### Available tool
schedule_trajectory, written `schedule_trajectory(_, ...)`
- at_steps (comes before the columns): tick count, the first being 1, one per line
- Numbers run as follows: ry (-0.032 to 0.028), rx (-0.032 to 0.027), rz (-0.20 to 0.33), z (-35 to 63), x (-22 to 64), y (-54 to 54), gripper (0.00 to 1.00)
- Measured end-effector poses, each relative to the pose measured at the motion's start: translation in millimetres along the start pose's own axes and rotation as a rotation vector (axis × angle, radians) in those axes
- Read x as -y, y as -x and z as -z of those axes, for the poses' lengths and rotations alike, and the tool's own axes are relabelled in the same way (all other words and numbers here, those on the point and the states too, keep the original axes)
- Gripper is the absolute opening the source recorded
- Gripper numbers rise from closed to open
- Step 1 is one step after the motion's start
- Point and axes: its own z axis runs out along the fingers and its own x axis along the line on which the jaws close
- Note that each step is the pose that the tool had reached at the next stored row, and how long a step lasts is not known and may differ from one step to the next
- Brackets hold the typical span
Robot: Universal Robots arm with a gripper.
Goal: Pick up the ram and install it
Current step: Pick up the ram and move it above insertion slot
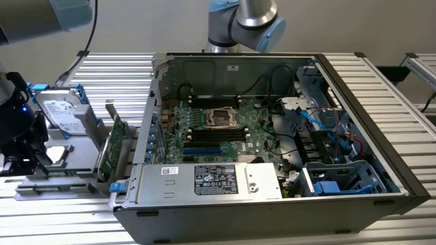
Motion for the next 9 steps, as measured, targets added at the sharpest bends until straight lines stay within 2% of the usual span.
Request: schedule_trajectory(9,0.0000,0.0000,0.000,-16.4,1.1,-2.7,0.30)
